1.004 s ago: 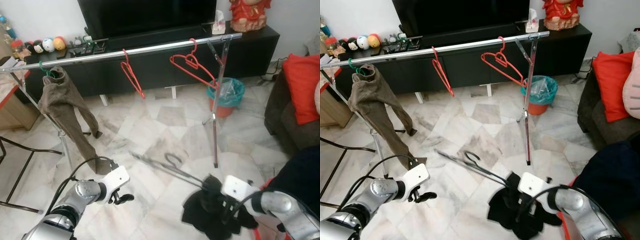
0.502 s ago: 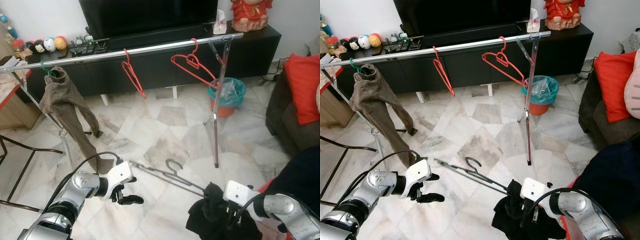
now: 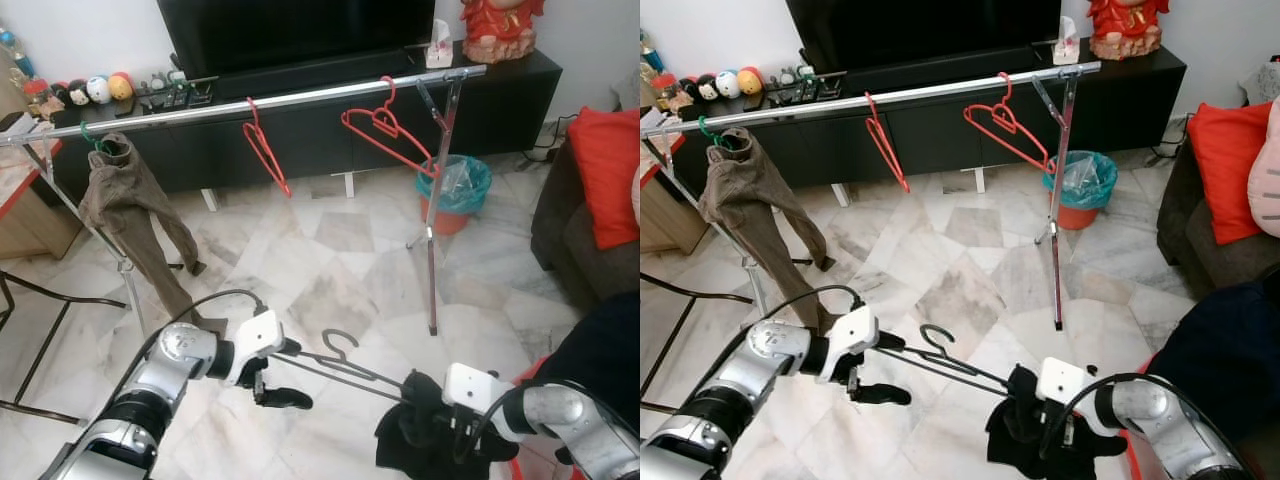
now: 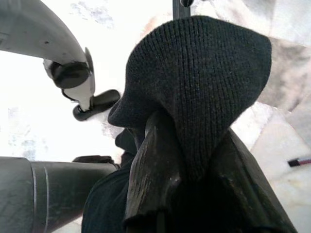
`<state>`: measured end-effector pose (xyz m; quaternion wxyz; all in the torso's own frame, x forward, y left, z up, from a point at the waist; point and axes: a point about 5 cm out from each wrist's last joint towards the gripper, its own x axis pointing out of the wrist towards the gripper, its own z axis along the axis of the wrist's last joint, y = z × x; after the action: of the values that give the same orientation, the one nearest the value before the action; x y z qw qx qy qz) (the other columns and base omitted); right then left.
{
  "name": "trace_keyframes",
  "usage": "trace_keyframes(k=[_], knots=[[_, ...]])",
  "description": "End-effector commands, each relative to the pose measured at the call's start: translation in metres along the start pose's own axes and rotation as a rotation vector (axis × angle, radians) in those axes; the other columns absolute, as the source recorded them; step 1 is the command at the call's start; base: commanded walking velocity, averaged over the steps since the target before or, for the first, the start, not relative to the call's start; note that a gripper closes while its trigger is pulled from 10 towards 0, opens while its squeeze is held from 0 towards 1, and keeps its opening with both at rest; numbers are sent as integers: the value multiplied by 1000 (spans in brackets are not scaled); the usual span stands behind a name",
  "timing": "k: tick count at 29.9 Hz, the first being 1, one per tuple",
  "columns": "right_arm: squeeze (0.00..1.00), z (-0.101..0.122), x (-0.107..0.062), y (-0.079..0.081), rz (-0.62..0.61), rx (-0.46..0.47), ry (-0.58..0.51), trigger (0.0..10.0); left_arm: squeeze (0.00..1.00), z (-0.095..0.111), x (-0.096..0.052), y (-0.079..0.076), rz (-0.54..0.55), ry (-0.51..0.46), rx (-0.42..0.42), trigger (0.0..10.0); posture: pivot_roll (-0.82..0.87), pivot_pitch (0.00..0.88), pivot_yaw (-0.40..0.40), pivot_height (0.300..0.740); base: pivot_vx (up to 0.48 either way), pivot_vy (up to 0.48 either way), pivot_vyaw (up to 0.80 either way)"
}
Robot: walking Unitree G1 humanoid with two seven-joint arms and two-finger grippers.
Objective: Hang hanger
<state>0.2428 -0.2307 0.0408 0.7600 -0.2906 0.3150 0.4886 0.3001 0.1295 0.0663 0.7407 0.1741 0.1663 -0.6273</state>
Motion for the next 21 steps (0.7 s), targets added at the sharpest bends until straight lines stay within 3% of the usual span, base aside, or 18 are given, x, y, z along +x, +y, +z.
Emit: trace_keyframes(k=[1,2,10,15,21], knots=[[0,19,-2,-5,1,-56,-79,0,1000,1,-1,1,4,10,3,10000,-47,47,156,740,0,0,0],[0,20,-2,-5,12,-58,-83,0,0,1,-1,1,3,7,1,10000,-47,48,157,740,0,0,0],[0,21,-4,0,72,-68,-85,0,0,11,4,-2,-75,-49,-25,10000,-45,45,158,740,0,0,0],[0,19,-3,0,68,-73,-66,0,0,17,7,4,-13,-73,-17,10000,-45,41,159,740,0,0,0],[0,15,-2,-4,29,-76,-41,0,0,17,1,4,-28,-81,-37,10000,-43,35,157,740,0,0,0]])
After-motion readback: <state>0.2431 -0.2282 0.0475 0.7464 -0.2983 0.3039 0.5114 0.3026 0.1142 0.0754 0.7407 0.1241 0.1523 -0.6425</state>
